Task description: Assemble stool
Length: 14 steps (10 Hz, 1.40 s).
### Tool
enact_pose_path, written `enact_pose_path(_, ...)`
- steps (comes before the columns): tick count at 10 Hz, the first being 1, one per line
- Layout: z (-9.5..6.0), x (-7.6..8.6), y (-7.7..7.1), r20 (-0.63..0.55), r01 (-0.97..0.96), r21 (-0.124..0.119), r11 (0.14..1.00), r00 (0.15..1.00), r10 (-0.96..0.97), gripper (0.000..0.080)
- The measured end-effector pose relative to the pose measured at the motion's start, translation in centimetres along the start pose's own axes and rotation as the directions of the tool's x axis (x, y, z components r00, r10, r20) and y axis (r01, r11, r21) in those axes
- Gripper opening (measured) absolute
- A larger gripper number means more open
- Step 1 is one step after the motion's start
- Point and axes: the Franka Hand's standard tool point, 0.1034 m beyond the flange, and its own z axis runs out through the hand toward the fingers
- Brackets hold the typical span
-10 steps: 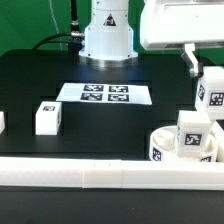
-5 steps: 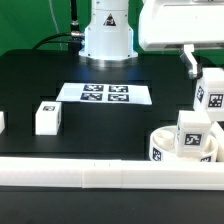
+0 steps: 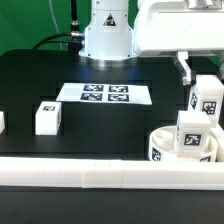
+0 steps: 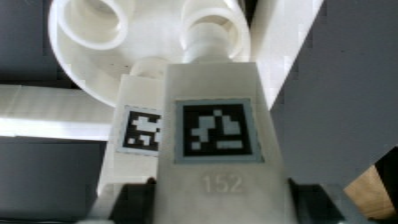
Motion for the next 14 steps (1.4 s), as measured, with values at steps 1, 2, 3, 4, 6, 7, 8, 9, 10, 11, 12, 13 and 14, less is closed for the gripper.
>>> enact_pose_path(1,0.0,-0.1,0.0,0.001,0.000,0.000,1.000,1.000,0.000,0.0337)
enact_pose_path(2,0.2,-0.2,0.0,0.001,0.001,-0.001,1.000,1.000,-0.001,0.0337)
enact_pose_path(3,0.5,-0.6,0.0,0.003,0.002,-0.003,1.000,1.000,-0.002,0.0337)
enact_pose_path(4,0.8,-0.8,0.0,-0.005,0.004,-0.004,1.000,1.000,-0.004,0.0337)
enact_pose_path(6,0.9,-0.8,-0.1,-0.026,0.008,-0.005,1.000,1.000,-0.008,0.0337)
enact_pose_path(7,0.9,-0.9,-0.1,-0.029,0.008,-0.005,1.000,1.000,-0.008,0.0337)
enact_pose_path(8,0.9,-1.1,-0.1,-0.032,0.008,-0.006,1.000,0.999,-0.008,0.0337)
enact_pose_path(9,0.9,-1.1,0.0,-0.030,0.007,-0.007,1.000,1.000,-0.007,0.0337)
enact_pose_path(10,0.9,-1.1,0.0,-0.023,0.007,-0.006,1.000,1.000,-0.007,0.0337)
enact_pose_path(11,1.0,-1.3,-0.1,-0.012,0.007,-0.005,1.000,1.000,-0.008,0.0337)
enact_pose_path(12,1.0,-1.3,0.1,-0.008,0.011,-0.006,1.000,1.000,-0.011,0.0505)
enact_pose_path(13,0.6,-0.9,0.5,-0.003,0.014,-0.008,1.000,1.000,-0.014,0.0618)
enact_pose_path(14,0.1,-0.5,0.5,0.004,0.016,-0.005,1.000,1.000,-0.016,0.0640)
